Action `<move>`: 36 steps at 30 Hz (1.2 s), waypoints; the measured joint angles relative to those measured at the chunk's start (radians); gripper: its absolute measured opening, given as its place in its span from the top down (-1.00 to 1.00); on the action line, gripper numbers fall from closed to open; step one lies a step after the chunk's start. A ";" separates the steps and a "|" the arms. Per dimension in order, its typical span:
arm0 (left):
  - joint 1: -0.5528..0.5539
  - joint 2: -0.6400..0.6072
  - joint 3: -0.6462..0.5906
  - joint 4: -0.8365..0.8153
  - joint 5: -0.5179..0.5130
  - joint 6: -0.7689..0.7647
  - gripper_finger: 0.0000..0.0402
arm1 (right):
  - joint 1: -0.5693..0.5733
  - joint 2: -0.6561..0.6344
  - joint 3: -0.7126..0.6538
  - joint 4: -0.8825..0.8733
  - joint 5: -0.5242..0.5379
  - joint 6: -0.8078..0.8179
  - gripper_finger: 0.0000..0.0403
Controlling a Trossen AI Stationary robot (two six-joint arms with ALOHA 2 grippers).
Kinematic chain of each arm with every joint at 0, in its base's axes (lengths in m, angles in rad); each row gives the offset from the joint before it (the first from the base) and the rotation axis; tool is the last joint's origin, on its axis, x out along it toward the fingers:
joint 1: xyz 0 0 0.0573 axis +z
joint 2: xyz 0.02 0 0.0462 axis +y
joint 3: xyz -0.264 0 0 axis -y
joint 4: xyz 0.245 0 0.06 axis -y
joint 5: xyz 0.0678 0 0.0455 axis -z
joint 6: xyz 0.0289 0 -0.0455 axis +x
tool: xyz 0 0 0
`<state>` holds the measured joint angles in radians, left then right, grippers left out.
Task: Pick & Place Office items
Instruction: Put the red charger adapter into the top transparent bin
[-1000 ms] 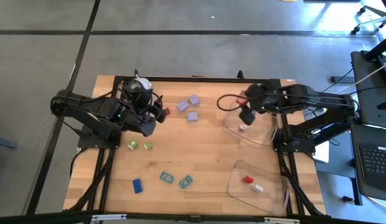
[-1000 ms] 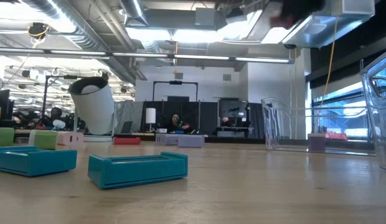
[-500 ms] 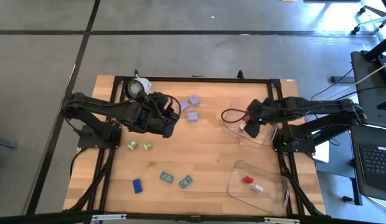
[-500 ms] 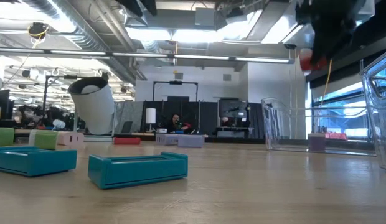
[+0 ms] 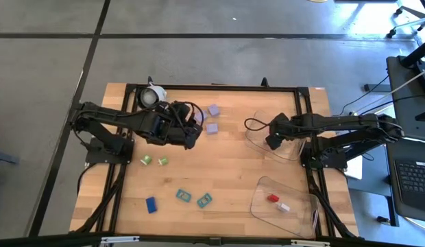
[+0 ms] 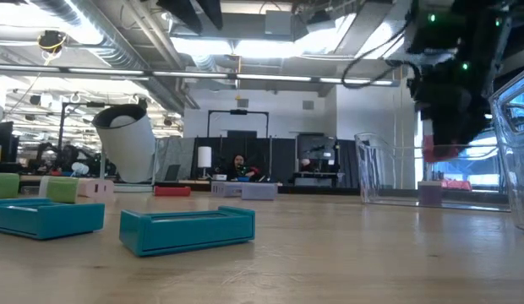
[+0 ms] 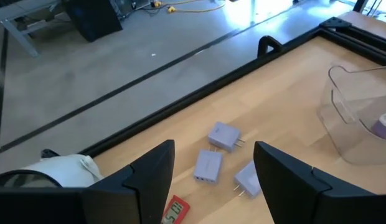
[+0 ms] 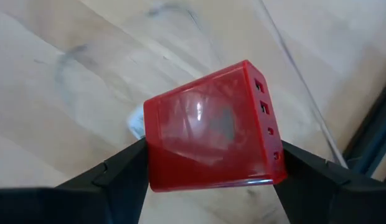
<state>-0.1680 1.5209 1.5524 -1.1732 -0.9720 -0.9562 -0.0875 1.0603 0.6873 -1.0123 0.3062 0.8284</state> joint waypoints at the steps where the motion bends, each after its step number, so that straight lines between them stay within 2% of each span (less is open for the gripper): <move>1: 0.000 0.000 0.000 0.000 0.008 0.000 -0.08 | -0.009 0.000 -0.012 -0.001 -0.010 0.000 -0.44; 8: -0.002 0.000 0.000 0.000 0.080 0.000 -0.08 | -0.045 0.000 -0.074 0.000 -0.086 -0.033 -0.44; 18: -0.002 0.000 0.000 0.000 0.085 -0.003 -0.08 | -0.071 0.000 -0.147 0.040 -0.087 -0.028 -0.44; 27: -0.002 0.000 0.000 0.000 0.085 -0.003 -0.08 | -0.071 0.001 -0.151 0.053 -0.065 -0.025 -0.44; 36: -0.002 0.000 0.000 0.000 0.085 -0.002 -0.08 | -0.071 0.001 -0.151 0.079 -0.041 -0.025 -0.53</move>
<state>-0.1703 1.5211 1.5524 -1.1732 -0.8875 -0.9585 -0.1585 1.0611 0.5365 -0.9334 0.2655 0.8035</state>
